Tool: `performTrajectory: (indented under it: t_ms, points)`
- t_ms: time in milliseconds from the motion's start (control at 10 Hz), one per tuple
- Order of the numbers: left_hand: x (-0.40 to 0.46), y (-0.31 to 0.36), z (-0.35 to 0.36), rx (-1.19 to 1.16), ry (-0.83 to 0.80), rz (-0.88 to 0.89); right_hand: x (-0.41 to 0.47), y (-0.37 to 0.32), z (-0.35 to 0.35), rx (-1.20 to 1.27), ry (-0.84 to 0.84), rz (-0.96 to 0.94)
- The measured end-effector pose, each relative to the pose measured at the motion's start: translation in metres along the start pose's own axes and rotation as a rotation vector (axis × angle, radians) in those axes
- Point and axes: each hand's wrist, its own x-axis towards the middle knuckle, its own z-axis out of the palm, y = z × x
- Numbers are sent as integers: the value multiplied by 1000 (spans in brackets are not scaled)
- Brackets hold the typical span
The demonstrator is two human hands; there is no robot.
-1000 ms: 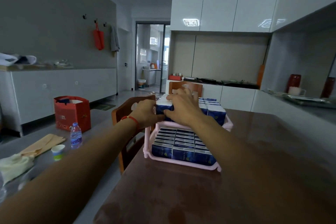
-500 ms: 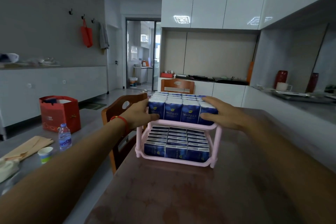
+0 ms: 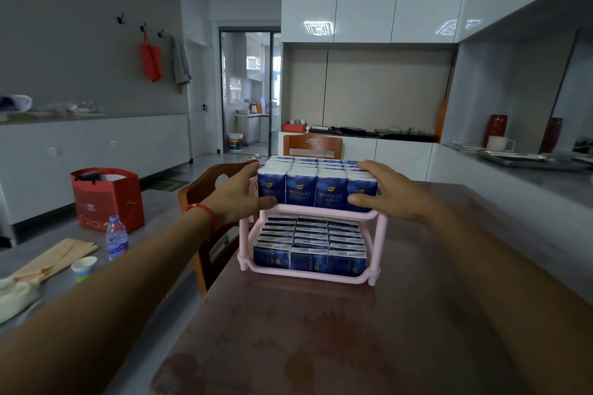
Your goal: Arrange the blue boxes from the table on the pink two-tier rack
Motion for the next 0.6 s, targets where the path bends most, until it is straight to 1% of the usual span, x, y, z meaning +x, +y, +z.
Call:
performTrajectory:
  t_ms: [100, 200, 300, 400, 500, 600]
  points:
    - [-3, -4, 4, -37, 62, -34, -8, -3, 2, 119, 55, 50]
    - [-10, -4, 13, -189, 62, -127, -16, 6, 12, 344, 105, 246]
    - [-12, -5, 20, -233, 67, -162, -19, 19, 22, 553, 130, 242]
    - [-16, 1, 20, -314, 62, -185, -20, 29, 27, 624, 136, 233]
    - [-21, 4, 20, -338, 72, -170, -25, 8, 24, 590, 177, 236]
    - [-27, 4, 13, -160, 227, -143, -39, -14, 15, 369, 258, 262]
